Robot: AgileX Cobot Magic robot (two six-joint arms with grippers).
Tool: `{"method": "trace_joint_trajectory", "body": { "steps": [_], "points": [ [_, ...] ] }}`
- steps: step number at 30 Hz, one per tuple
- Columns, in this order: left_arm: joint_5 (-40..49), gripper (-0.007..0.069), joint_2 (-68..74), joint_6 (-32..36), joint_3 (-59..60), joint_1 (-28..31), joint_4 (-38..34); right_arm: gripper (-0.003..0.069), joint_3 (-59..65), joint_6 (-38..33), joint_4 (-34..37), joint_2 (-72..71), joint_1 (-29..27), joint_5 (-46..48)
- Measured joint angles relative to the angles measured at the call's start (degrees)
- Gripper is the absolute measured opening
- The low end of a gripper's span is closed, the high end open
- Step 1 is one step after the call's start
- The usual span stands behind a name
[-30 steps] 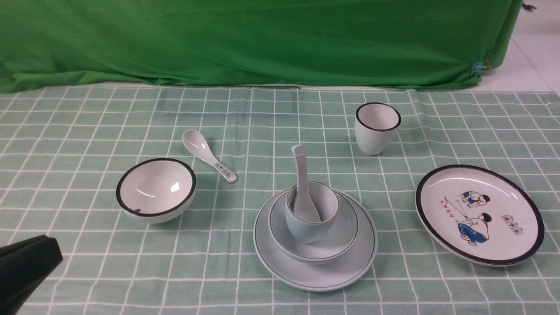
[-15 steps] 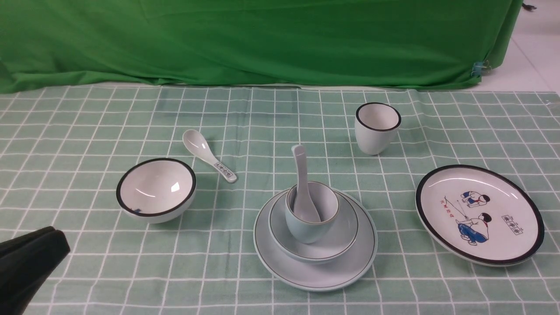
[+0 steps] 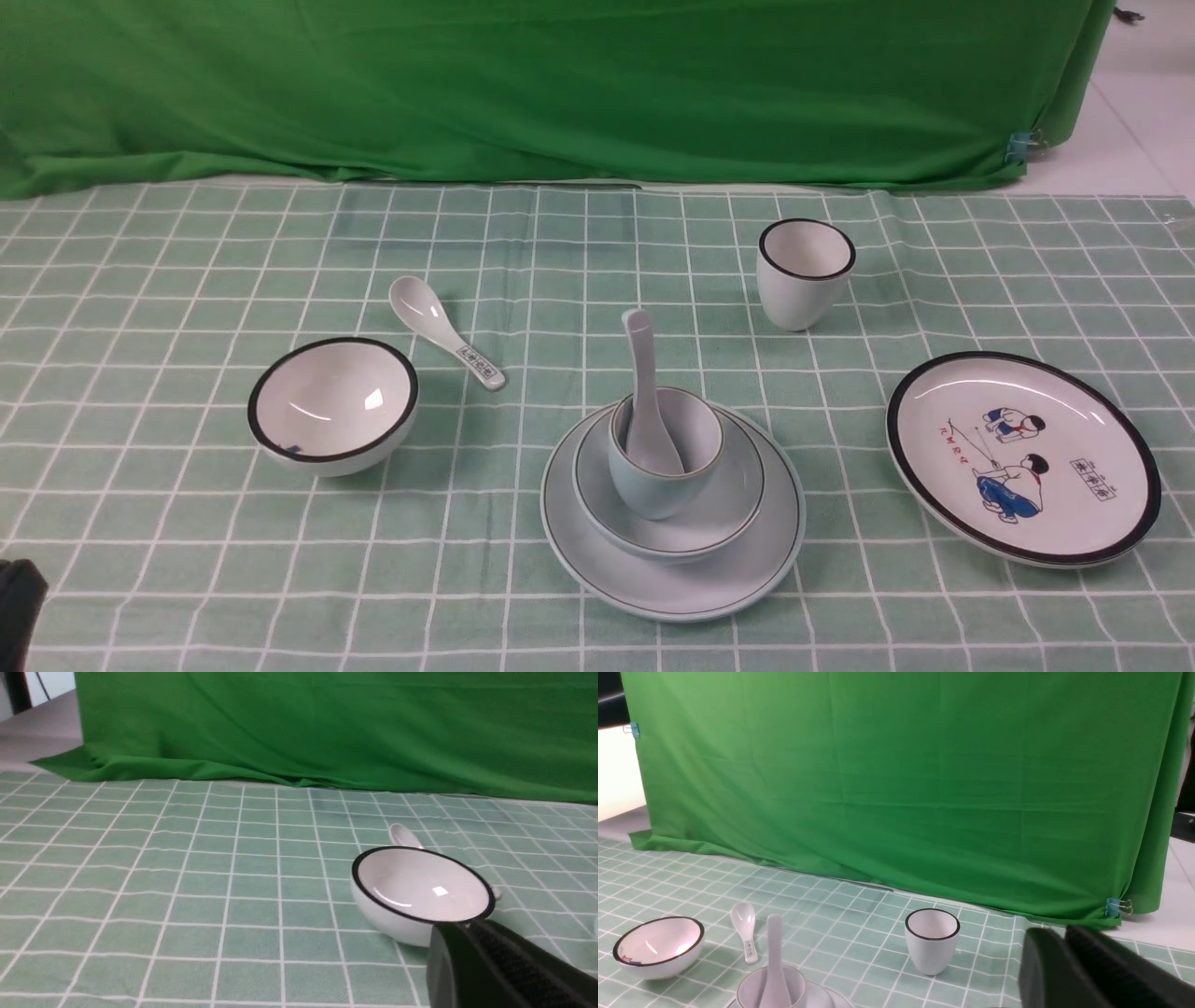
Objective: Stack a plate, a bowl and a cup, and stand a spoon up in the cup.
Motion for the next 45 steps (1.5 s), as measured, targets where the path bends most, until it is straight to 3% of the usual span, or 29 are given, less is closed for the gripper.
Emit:
{"method": "trace_joint_trajectory", "body": {
  "steps": [7,33,38,39,40,45],
  "points": [
    [3.81,0.0011,0.00,1.70,0.06,0.69,-1.10,0.0108,0.00,0.00,0.00,0.00,0.00,0.00],
    [4.00,0.0013,0.00,2.09,0.06,0.74,0.25,0.0150,0.00,-0.12,0.41,0.00,0.00,-0.43],
    [4.00,0.0013,0.00,2.09,0.06,0.74,0.25,0.0159,0.00,-9.45,10.53,0.16,0.00,-4.50],
    [4.05,0.0013,0.00,2.09,0.06,0.74,0.25,0.0161,0.00,-17.85,18.84,0.83,0.00,-8.10],
    [4.05,0.0013,0.00,2.09,0.06,0.74,0.25,0.0162,0.00,-20.25,21.57,1.22,0.00,-9.63],
    [4.05,0.0016,0.00,2.09,0.06,0.74,0.25,0.0175,0.02,-23.30,27.58,3.84,0.00,-15.99]
  ]
}}
